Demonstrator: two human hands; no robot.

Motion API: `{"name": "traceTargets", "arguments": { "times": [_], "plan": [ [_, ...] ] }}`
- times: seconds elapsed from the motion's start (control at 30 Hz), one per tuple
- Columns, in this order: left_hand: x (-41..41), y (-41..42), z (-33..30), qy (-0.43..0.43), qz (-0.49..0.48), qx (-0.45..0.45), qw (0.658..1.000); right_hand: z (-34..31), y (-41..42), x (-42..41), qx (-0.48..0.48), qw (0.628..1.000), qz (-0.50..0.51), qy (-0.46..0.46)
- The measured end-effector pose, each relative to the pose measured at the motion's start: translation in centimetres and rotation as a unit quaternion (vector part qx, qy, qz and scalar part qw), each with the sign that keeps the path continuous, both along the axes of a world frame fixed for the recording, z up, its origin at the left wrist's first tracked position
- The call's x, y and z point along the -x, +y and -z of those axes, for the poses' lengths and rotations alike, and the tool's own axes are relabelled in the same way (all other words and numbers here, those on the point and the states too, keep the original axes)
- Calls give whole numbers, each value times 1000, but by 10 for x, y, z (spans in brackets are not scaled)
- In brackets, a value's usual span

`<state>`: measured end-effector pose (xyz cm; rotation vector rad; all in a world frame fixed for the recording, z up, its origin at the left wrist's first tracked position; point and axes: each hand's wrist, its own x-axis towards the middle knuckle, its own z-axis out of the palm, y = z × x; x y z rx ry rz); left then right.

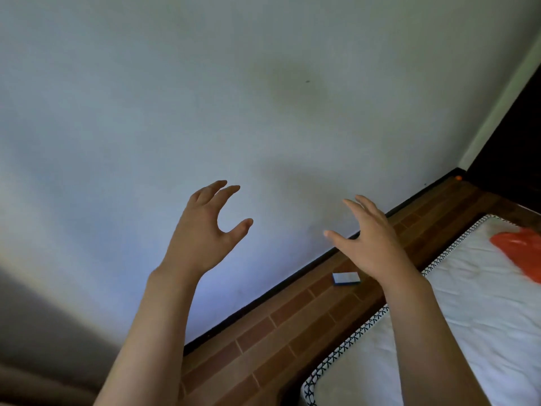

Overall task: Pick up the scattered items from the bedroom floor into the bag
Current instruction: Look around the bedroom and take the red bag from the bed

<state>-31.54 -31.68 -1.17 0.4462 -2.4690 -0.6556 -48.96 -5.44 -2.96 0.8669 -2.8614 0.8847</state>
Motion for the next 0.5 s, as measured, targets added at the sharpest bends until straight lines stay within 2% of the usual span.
{"name": "traceTargets", "arguments": {
  "times": [0.23,0.5],
  "plan": [
    [34,-103,0,-18,83,36,996,-6,-93,4,-16,999,50,2],
    [63,-149,14,-19,134,54,989,-2,-126,16,-49,996,70,19]
  ]
}}
